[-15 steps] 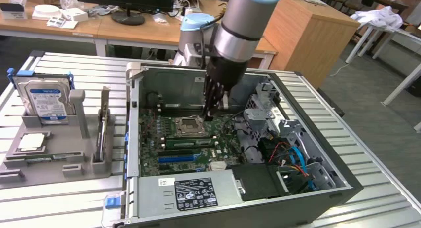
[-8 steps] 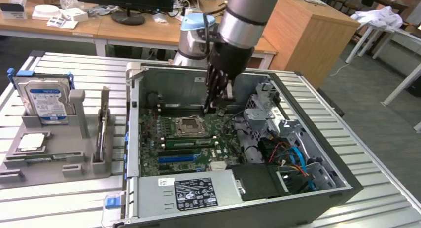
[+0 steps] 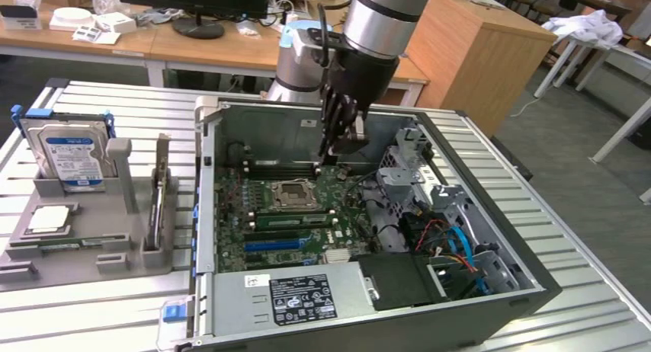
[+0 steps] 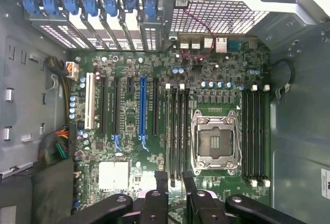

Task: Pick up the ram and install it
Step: 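Insert the ram into the slot, then press down the ram until it locks into place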

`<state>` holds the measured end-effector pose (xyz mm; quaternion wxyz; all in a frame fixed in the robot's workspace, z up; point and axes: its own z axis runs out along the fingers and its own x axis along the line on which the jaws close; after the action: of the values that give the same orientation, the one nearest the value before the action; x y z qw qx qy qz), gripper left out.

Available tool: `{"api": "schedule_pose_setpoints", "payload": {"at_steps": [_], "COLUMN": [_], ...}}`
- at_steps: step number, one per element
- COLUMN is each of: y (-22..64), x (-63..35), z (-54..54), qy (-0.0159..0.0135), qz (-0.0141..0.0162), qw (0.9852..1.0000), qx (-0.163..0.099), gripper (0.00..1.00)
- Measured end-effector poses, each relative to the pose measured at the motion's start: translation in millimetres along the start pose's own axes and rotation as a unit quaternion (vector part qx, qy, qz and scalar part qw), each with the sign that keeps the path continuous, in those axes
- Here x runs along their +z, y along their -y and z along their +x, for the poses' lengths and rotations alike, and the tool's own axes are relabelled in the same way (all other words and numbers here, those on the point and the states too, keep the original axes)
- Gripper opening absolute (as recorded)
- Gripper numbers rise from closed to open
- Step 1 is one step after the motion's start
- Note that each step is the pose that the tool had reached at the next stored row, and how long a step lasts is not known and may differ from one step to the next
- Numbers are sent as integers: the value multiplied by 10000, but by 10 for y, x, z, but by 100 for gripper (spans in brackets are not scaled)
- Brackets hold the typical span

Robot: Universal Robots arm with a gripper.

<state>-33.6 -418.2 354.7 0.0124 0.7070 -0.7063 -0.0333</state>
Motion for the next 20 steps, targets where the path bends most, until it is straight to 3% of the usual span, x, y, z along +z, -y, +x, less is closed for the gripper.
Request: {"api": "schedule_pose_setpoints", "payload": {"at_steps": [7,20], "y": [-39,-39], "x": [2,1], "z": [0,0], "qy": [-1,-1], "qz": [100,100], "qw": [9999,9999], "qx": [-7,-7], "gripper": [25,25]}}
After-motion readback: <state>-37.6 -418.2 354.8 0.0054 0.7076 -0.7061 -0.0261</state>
